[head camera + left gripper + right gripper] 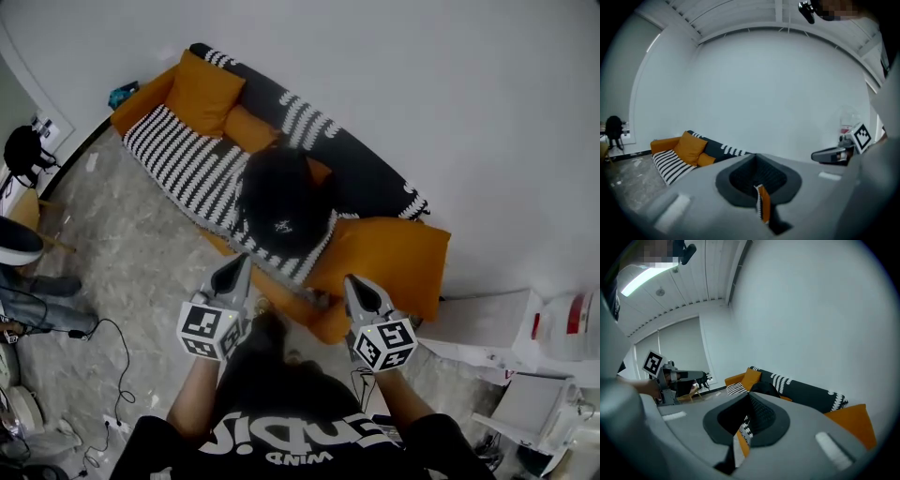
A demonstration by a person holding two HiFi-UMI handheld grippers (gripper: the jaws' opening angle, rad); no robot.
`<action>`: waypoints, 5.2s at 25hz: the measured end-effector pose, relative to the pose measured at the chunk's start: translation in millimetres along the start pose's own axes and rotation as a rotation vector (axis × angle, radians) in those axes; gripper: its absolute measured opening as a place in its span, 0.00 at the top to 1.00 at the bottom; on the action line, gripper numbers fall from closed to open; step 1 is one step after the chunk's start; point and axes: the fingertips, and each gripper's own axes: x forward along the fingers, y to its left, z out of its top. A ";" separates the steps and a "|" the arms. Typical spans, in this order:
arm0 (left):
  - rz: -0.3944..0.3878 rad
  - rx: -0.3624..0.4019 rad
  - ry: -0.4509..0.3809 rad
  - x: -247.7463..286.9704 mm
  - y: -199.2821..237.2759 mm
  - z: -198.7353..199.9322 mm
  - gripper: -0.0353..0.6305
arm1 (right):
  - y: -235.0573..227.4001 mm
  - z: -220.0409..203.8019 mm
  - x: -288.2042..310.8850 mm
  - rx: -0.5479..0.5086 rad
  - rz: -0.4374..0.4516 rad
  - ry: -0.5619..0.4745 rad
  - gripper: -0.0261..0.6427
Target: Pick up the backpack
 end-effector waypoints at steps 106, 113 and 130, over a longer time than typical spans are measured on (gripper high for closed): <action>-0.183 -0.190 0.271 306.3 97.3 -18.6 0.88 | -193.3 63.1 147.1 0.161 -0.196 0.048 0.96; -0.113 -0.182 0.176 229.5 86.1 38.5 0.88 | -177.6 85.1 137.1 0.106 -0.130 -0.021 0.96; 0.050 -0.279 0.094 124.9 67.9 36.9 0.88 | -119.9 71.3 140.6 0.090 0.082 -0.022 0.96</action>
